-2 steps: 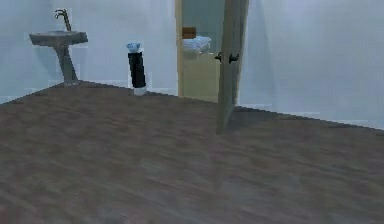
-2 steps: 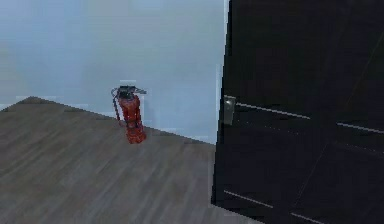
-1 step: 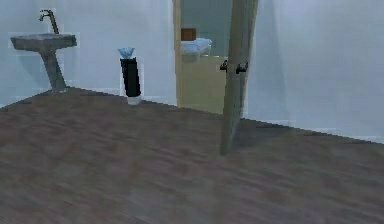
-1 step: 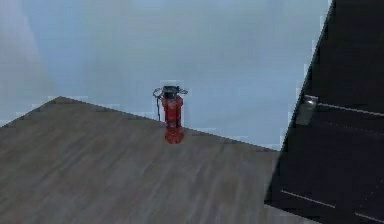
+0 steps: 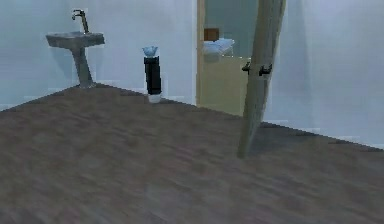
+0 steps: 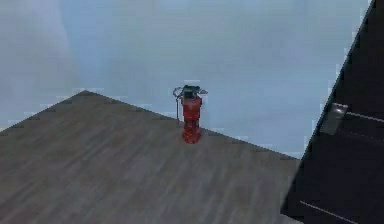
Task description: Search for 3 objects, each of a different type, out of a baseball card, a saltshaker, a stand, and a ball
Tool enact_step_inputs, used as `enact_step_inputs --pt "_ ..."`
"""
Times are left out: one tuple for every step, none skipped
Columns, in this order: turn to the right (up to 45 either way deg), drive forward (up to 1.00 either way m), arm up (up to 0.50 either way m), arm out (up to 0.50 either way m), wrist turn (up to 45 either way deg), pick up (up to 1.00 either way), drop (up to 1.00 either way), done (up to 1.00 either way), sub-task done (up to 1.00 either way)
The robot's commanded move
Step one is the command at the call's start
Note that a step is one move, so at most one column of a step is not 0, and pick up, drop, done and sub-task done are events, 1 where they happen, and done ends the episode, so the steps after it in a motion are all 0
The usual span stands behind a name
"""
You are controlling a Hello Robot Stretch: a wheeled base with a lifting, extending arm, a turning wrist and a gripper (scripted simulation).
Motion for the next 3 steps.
enact_step_inputs --pt "0.0 1.00 0.00 0.00 0.0 0.00 0.00 0.00 0.00" --pt "-6.0 0.00 0.00 0.00 0.0 0.00 0.00 0.00 0.00" --pt "0.0 0.35 0.00 0.00 0.0 0.00 0.00 0.00 0.00"
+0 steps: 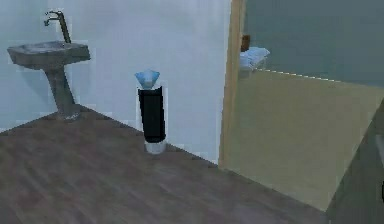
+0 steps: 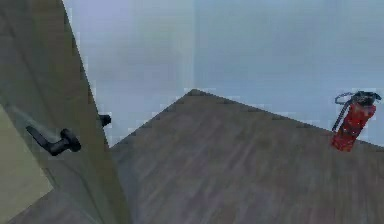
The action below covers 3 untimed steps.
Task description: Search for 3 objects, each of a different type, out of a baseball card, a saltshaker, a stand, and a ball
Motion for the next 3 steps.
enact_step_inputs --pt "0.0 0.95 0.00 0.00 0.0 0.00 0.00 0.00 0.00" --pt "45.0 0.00 0.00 0.00 0.0 0.00 0.00 0.00 0.00" --pt "9.0 0.00 0.00 0.00 0.0 0.00 0.00 0.00 0.00"
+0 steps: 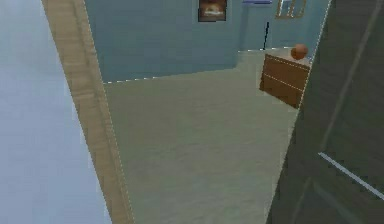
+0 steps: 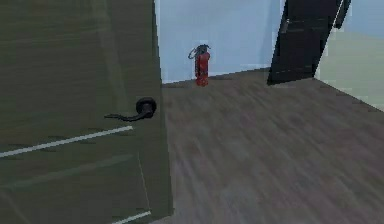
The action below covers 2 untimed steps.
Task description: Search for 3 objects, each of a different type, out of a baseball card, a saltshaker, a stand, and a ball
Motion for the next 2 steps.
enact_step_inputs --pt "0.0 0.80 0.00 0.00 0.0 0.00 0.00 0.00 0.00" --pt "27.0 0.00 0.00 0.00 0.0 0.00 0.00 0.00 0.00"
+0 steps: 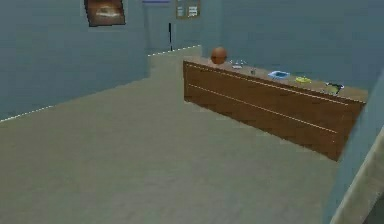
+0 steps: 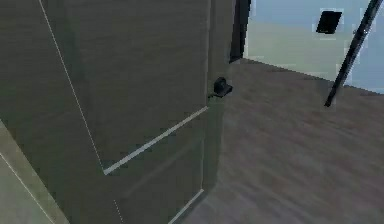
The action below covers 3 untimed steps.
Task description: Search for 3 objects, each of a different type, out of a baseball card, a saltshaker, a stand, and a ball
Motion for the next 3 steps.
enact_step_inputs --pt "0.0 0.55 0.00 0.00 0.0 0.00 0.00 0.00 0.00" --pt "18.0 0.00 0.00 0.00 0.0 0.00 0.00 0.00 0.00" --pt "0.0 1.00 0.00 0.00 0.0 0.00 0.00 0.00 0.00"
